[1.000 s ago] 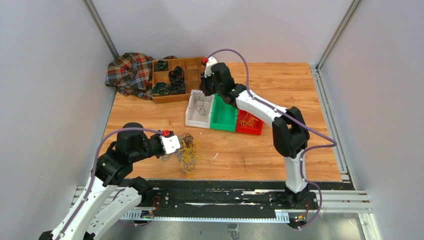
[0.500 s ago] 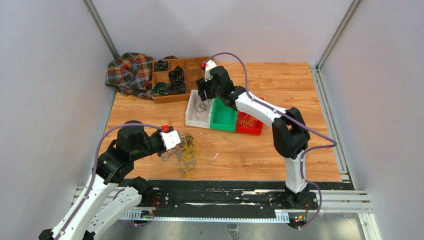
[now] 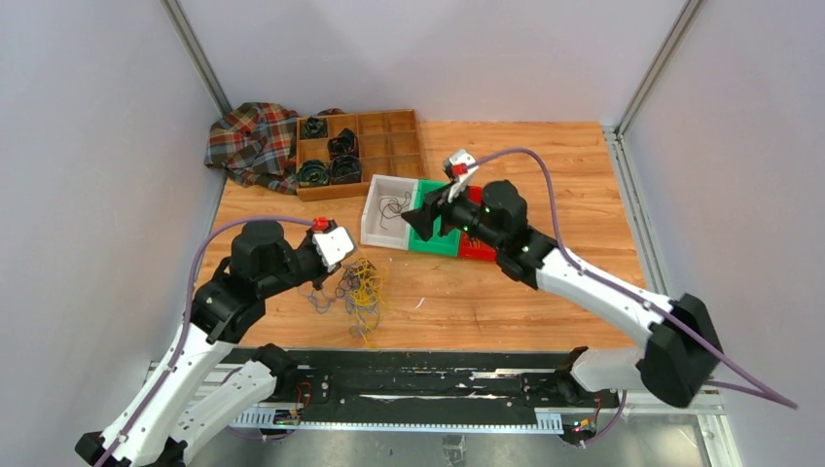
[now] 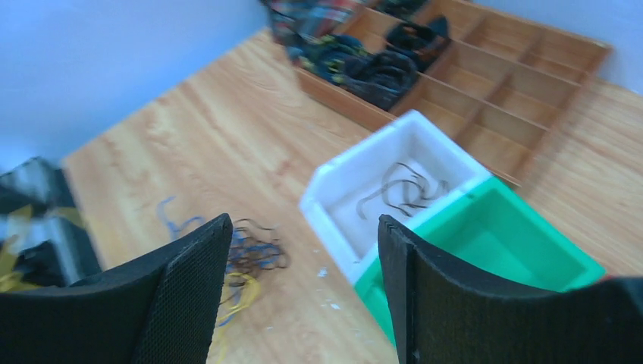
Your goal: Untangle the cables
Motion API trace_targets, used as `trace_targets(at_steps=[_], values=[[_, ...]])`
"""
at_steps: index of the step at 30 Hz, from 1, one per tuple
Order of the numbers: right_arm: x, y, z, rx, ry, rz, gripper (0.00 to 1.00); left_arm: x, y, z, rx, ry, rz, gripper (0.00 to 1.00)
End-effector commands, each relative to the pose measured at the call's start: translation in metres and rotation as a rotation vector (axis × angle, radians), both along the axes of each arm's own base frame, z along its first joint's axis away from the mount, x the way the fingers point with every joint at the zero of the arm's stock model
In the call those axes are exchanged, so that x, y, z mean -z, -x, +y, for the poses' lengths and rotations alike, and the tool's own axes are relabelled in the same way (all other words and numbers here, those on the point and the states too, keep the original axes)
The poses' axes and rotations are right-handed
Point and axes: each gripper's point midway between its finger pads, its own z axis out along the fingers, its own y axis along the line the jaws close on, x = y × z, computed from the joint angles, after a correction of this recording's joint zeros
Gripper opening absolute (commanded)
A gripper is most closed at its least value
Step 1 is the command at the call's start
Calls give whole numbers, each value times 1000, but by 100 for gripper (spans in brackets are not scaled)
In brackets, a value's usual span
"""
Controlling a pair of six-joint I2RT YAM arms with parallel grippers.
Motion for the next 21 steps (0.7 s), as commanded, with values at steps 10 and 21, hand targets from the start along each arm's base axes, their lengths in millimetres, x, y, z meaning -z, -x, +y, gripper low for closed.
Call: trace_targets(at_steps=[10,21], values=[[-43,111,61,-329,-121,-180,72,-69,-21,-10,-68,135,-23,1],[-35,100,90,-307,-111,-156,69,-112,4,-25,78,207,-51,1]])
